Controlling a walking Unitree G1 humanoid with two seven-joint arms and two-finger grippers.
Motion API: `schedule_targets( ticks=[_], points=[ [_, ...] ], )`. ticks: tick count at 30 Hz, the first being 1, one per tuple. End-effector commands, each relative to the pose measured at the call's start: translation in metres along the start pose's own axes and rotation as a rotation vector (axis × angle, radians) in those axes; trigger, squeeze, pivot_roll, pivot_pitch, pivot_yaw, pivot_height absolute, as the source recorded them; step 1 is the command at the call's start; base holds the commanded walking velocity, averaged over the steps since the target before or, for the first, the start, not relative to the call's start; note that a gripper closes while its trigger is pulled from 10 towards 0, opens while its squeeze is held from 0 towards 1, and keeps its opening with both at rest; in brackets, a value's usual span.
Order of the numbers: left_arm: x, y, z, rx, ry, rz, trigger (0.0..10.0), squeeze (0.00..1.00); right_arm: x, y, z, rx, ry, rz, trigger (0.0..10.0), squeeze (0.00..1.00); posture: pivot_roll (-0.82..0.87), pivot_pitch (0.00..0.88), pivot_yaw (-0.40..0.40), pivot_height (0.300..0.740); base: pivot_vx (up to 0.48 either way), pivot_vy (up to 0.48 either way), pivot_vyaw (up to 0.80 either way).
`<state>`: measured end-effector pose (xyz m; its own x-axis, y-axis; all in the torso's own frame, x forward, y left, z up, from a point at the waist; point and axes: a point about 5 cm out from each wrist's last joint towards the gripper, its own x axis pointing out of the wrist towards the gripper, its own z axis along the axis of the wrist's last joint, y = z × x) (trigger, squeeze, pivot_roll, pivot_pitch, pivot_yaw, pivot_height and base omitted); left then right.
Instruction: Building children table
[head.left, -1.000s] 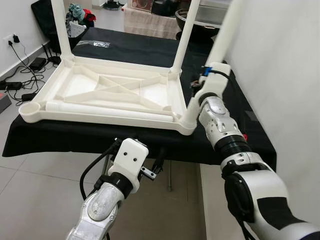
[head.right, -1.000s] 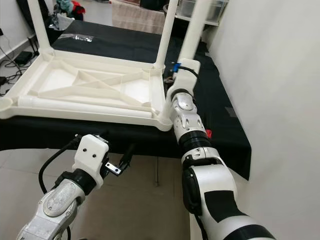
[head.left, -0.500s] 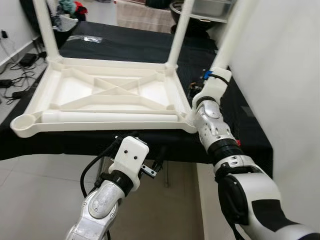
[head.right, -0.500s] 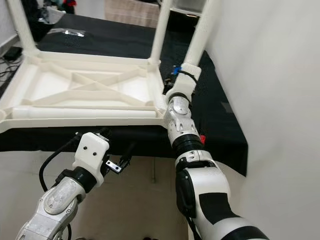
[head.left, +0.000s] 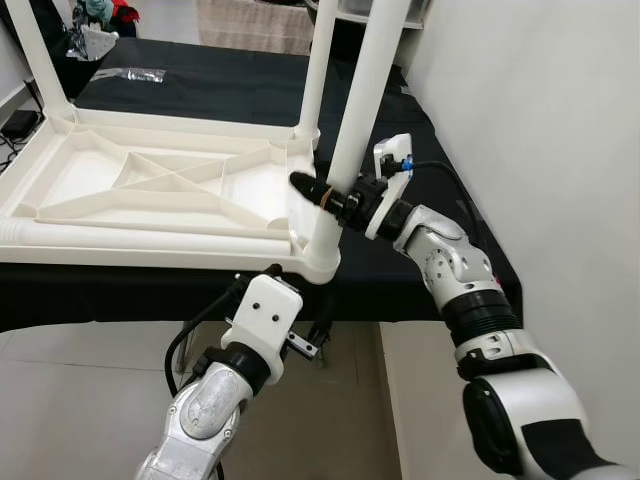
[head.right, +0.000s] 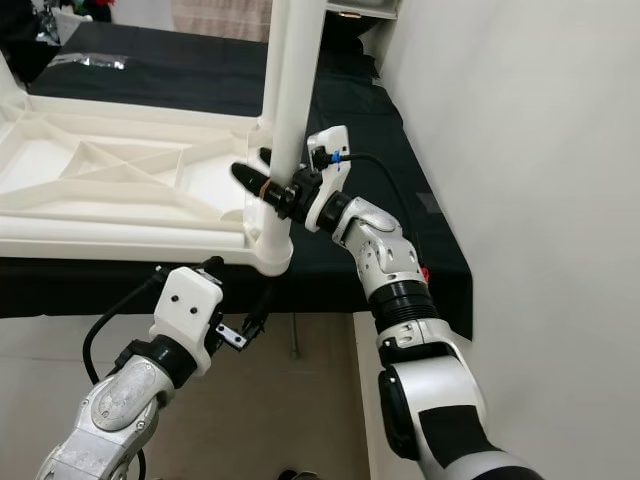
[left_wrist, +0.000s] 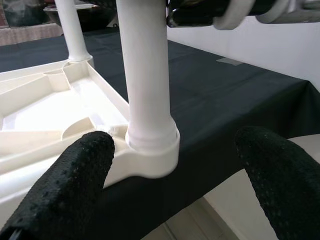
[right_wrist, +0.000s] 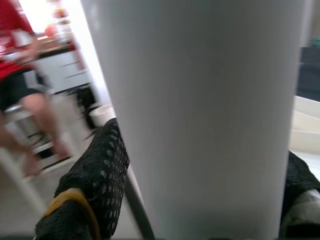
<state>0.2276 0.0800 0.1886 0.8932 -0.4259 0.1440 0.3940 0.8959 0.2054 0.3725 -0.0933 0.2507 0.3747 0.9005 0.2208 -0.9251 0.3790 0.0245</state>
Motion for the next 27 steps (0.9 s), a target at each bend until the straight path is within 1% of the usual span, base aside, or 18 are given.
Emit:
schedule_targets(
  ticks=[1,4,5,8,9,10,11,12,13,14,16,18,19,21,22,25,26,27],
  points=[
    [-0.001,-0.003,-0.001,-0.002,0.0,-0.009,10.0,0.0,0.0,0.008,-0.002,0.005,0.016,0.124,10.0,0.0,0.12,0.135,-0.162,0.74,0.0,0.0,0.0],
    [-0.002,-0.003,0.0,-0.003,-0.002,-0.007,10.0,0.0,0.005,0.007,-0.004,-0.01,0.026,0.117,10.0,0.0,0.12,0.134,-0.164,0.74,0.0,0.0,0.0],
    [-0.002,-0.003,0.0,-0.003,-0.003,-0.007,10.0,0.0,0.01,0.002,-0.005,-0.021,0.032,0.036,0.3,0.0,0.12,0.136,-0.164,0.74,0.0,0.0,0.0],
    [-0.002,-0.003,0.0,-0.003,-0.003,-0.007,10.0,0.0,0.013,-0.001,-0.006,-0.029,0.036,-0.023,0.3,0.0,0.12,0.136,-0.164,0.74,0.0,0.0,0.0],
    [-0.002,-0.003,0.0,-0.002,-0.003,-0.007,10.0,0.0,0.016,-0.007,-0.007,-0.06,0.045,-0.127,0.0,0.0,0.12,0.135,-0.166,0.74,0.0,0.0,0.0],
    [-0.002,-0.003,0.0,-0.001,-0.004,-0.006,10.0,0.0,0.017,-0.015,-0.007,-0.075,0.049,-0.262,0.0,0.0,0.12,0.135,-0.166,0.74,0.0,0.0,0.0],
    [-0.002,-0.003,0.0,-0.001,-0.004,-0.005,10.0,0.0,0.016,-0.02,-0.006,-0.081,0.053,-0.336,0.0,0.0,0.12,0.135,-0.166,0.74,0.0,0.0,0.0],
    [-0.002,-0.003,0.0,-0.001,-0.004,-0.005,10.0,0.0,0.016,-0.02,-0.006,-0.081,0.053,-0.336,0.0,0.0,0.12,0.135,-0.166,0.74,0.0,0.0,0.0],
    [-0.002,-0.003,0.0,0.0,-0.004,-0.003,10.0,0.0,0.011,-0.03,-0.007,-0.082,0.066,-0.5,0.0,0.0,0.12,0.137,-0.166,0.74,0.0,0.0,0.0],
    [-0.003,-0.003,0.0,0.001,-0.004,-0.002,10.0,0.0,0.007,-0.036,-0.008,-0.079,0.077,-0.6,0.0,0.0,0.12,0.137,-0.166,0.74,0.0,0.0,0.0],
    [-0.003,-0.003,0.0,0.001,-0.004,-0.002,10.0,0.0,0.004,-0.04,-0.009,-0.079,0.084,-0.656,0.0,0.0,0.12,0.137,-0.166,0.74,0.0,0.0,0.0],
    [-0.003,-0.003,0.0,0.001,-0.004,-0.001,10.0,0.0,-0.016,-0.056,-0.009,-0.083,0.113,-0.954,0.0,0.0,0.12,0.138,-0.164,0.74,0.0,0.0,0.0],
    [-0.003,-0.003,0.0,0.001,-0.004,-0.001,10.0,0.0,-0.016,-0.056,-0.009,-0.083,0.113,-0.954,0.0,0.0,0.12,0.138,-0.164,0.74,0.0,0.0,0.0],
    [-0.002,-0.003,0.0,0.002,-0.005,-0.001,10.0,0.0,-0.042,-0.068,-0.009,-0.071,0.128,-1.276,0.0,0.0,0.11,0.141,-0.164,0.74,0.0,0.0,0.0],
    [-0.002,-0.003,0.0,0.002,-0.005,-0.001,10.0,0.0,-0.042,-0.068,-0.009,-0.071,0.128,-1.276,0.0,0.0,0.11,0.141,-0.164,0.74,0.0,0.0,0.0],
    [-0.001,-0.003,0.001,0.003,-0.007,-0.002,10.0,0.0,-0.063,-0.072,-0.011,-0.045,0.123,-1.528,0.0,0.0,0.11,0.139,-0.164,0.74,0.0,0.0,0.0],
    [-0.001,-0.004,0.001,0.003,-0.006,-0.002,10.0,0.0,-0.064,-0.071,-0.013,-0.029,0.108,-1.566,4.0,0.0,0.12,0.142,-0.164,0.74,0.0,0.0,0.0],
    [-0.001,-0.004,0.001,0.003,-0.005,-0.002,10.0,0.0,-0.063,-0.07,-0.014,-0.019,0.098,-1.591,10.0,0.0,0.12,0.142,-0.164,0.74,0.0,0.0,0.0]
  ],
)
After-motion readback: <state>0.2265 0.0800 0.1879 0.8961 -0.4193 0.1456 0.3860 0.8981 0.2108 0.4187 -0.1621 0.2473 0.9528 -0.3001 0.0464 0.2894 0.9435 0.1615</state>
